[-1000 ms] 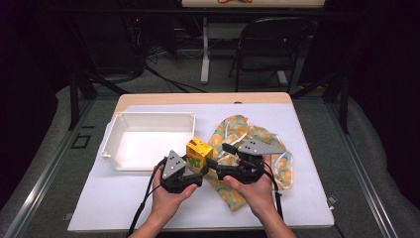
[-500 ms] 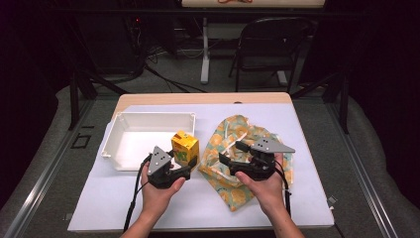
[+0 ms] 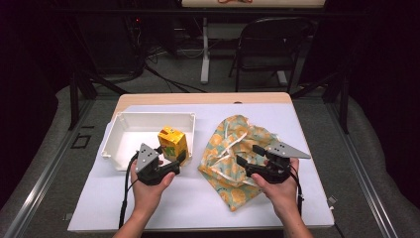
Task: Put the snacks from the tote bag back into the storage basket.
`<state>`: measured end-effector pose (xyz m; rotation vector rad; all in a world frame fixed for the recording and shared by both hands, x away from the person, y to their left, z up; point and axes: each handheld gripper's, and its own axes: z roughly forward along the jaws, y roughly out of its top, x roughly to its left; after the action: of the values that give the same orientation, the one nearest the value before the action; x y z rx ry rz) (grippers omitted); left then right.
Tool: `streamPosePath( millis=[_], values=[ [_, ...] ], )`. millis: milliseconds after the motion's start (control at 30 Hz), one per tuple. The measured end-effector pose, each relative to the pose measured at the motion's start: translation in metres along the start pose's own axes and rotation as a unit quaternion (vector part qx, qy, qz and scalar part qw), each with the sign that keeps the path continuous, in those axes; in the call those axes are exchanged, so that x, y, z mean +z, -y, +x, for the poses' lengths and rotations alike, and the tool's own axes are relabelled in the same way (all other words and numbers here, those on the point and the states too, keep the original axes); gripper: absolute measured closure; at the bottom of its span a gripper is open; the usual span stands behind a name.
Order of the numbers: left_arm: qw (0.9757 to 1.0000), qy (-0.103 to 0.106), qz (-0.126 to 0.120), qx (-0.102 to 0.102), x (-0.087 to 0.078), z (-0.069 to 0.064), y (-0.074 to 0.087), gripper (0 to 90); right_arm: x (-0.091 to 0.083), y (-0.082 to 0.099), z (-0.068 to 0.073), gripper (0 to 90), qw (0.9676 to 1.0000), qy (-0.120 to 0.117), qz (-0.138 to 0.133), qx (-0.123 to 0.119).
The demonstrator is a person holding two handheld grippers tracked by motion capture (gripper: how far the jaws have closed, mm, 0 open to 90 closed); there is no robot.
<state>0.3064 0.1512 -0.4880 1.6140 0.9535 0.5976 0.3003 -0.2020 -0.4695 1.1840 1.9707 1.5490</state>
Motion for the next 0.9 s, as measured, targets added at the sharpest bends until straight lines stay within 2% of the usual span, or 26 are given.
streamPosePath(
  millis=[133, 367, 467, 567, 833, 900],
  values=[
    [1.0000, -0.009, -0.002, -0.002, -0.001, 0.006, 0.001, 31.8, -0.005, 0.004, -0.007, 26.1, 0.9999, 0.009, -0.005, 0.007],
    [0.9996, -0.027, -0.006, -0.008, 0.001, 0.015, 0.005, 31.7, -0.010, 0.013, -0.011, 25.9, 0.9999, 0.012, 0.004, -0.002],
    [0.9991, -0.030, -0.009, -0.028, 0.003, 0.020, 0.007, 31.7, -0.013, 0.016, -0.012, 25.9, 0.9999, 0.014, 0.001, -0.002],
    [0.9987, -0.037, -0.008, -0.034, 0.005, 0.023, 0.010, 31.7, -0.017, 0.019, -0.013, 25.9, 0.9998, 0.016, 0.007, -0.003],
    [0.9967, -0.073, -0.006, -0.034, 0.012, 0.030, 0.021, 31.7, -0.026, 0.029, -0.016, 26.2, 0.9998, 0.019, 0.009, 0.001],
    [0.9958, -0.080, -0.005, -0.043, 0.014, 0.034, 0.024, 31.7, -0.028, 0.031, -0.018, 26.3, 0.9997, 0.020, 0.012, 0.001]
  ],
)
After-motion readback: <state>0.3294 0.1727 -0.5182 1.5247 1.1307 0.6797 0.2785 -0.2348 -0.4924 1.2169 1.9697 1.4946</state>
